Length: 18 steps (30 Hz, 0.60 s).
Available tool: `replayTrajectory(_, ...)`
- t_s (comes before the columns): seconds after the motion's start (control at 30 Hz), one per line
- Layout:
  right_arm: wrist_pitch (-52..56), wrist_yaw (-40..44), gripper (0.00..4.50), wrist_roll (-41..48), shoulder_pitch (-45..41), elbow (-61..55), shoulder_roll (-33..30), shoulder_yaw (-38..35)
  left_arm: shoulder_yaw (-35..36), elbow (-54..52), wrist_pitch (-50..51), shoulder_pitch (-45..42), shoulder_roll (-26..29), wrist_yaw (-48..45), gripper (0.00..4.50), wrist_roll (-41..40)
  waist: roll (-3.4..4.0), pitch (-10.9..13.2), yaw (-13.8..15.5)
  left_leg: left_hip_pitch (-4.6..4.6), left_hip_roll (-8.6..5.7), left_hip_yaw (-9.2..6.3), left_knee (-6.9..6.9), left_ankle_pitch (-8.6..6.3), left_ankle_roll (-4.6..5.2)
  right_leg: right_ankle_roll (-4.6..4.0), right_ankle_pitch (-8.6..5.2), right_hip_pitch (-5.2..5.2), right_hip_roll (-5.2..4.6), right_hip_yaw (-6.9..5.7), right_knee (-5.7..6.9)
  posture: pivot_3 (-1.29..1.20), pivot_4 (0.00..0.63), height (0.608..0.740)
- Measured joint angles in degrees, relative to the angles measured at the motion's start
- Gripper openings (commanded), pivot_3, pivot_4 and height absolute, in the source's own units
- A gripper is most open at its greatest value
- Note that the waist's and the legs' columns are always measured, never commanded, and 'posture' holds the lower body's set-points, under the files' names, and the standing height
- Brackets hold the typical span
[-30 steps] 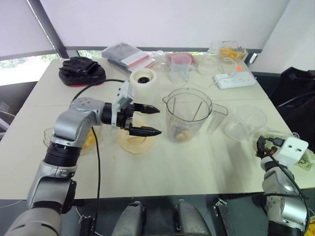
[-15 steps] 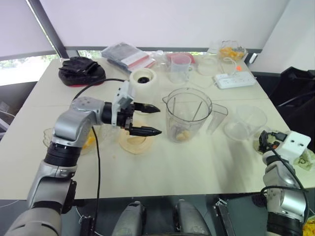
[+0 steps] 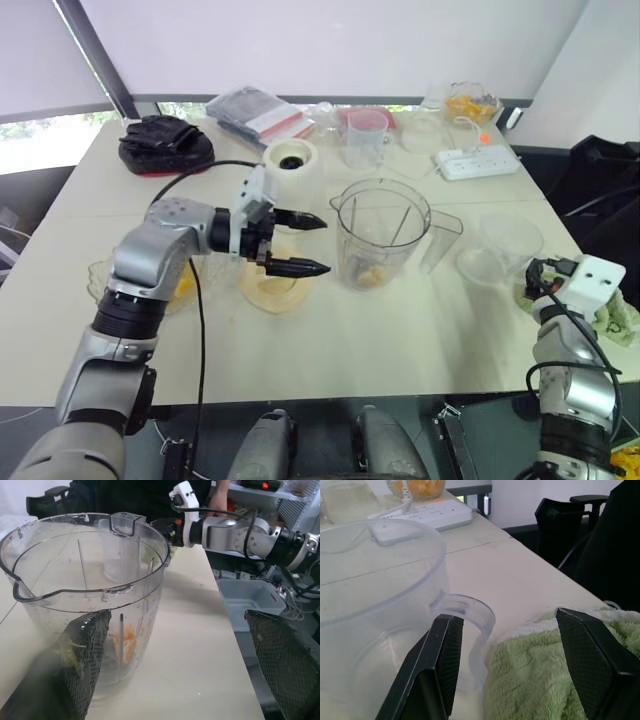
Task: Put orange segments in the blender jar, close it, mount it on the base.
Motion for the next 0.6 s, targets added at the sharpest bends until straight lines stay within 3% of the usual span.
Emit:
replayTrajectory(0.1,-0.45,-0.01,1.71,-0.65,-0.86,1.72,-0.04,0.06,-0.14,0.0,-0.34,0.0,0.13,0.2,4.5,0.03,0.0,0.0,0.02,0.0,0.0,0.0,0.0,0.0,0.0,0.0,0.0,0.0,0.0,0.0,0.0,0.0,0.15,0.74)
replayTrajectory(0.2,-1.18,0.22,0.14,-0.95,-2.09,3.35,-0.07,0.27,-0.3,-0.03,-0.68,0.1,0.34,0.56,4.5,0.03,0.01,0.01,0.01,0.0,0.0,0.0,0.0,0.0,0.0,0.0,0.0,0.0,0.0,0.0,-0.01,0.0,0.15,0.74)
replayTrajectory(0.6,-2.85,0.84,0.06,-1.09,-2.69,1.96,0.18,1.42,-0.33,-0.11,-0.82,0.76,1.21,1.09,4.5,0.02,0.02,0.0,0.04,0.01,0.0,-0.03,-0.02,0.0,0.0,0.0,0.0,0.04,0.0,-0.01,-0.07,0.0,0.15,0.74)
